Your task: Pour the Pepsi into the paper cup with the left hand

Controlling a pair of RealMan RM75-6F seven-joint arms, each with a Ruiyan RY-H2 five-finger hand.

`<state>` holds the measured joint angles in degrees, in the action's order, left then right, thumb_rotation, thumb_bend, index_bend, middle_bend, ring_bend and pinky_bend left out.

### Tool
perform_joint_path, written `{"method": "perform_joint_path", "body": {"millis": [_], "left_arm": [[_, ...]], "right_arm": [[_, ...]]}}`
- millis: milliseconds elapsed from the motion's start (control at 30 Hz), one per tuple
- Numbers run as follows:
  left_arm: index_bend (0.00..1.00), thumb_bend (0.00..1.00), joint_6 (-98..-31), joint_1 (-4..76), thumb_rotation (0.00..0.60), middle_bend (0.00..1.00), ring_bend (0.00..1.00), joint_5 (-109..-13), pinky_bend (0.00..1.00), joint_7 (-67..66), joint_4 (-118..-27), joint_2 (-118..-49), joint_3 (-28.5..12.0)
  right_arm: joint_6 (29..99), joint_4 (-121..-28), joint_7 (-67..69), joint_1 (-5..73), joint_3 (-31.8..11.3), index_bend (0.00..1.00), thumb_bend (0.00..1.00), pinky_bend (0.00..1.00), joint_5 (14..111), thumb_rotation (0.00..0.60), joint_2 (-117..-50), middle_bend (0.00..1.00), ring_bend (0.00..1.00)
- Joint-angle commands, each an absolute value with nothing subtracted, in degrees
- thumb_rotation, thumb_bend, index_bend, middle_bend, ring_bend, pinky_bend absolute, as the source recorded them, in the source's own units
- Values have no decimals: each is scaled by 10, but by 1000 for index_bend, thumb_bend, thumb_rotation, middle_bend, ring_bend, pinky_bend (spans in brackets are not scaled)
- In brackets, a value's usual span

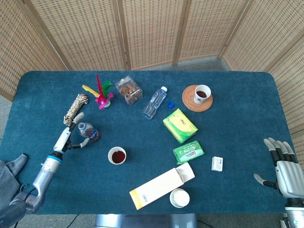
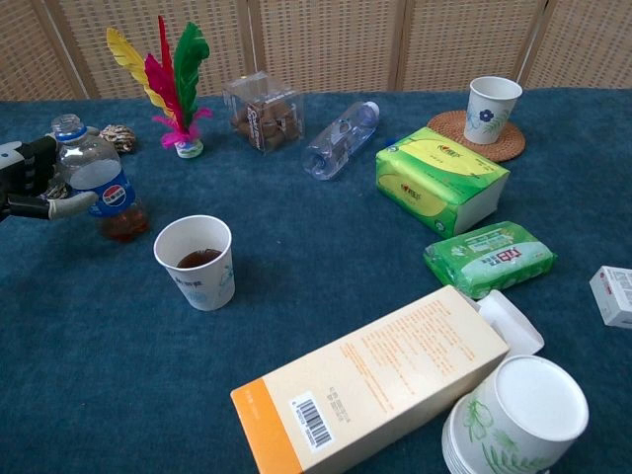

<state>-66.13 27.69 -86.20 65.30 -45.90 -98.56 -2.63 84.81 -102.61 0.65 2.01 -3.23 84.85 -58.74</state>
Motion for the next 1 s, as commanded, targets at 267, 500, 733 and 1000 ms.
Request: {"method": "perform_joint_path", "body": {"millis": [267, 500, 733, 1000], "left_arm": [[0, 394, -674, 264, 600, 0, 0, -871, 0, 641, -453, -977, -14], [0, 394, -698, 246, 600, 0, 0, -881, 0, 627, -459, -960, -1], [0, 394, -757, 217, 600, 0, 0, -910, 0, 530, -495, -902, 23], [0, 395, -819, 166, 600, 0, 0, -902, 0, 423, -548, -814, 28]], "right_arm": [[851, -1028, 8, 19, -31, 0, 92, 0, 853, 600, -586, 0, 0], [852, -1029, 9, 18, -30, 0, 93, 0, 856, 600, -585, 0, 0], [855, -1031, 7, 17, -28, 0, 91, 0, 861, 600, -585, 0, 0], [857, -1033, 6, 17, -27, 0, 92, 0, 863, 600, -584, 0, 0]]}}
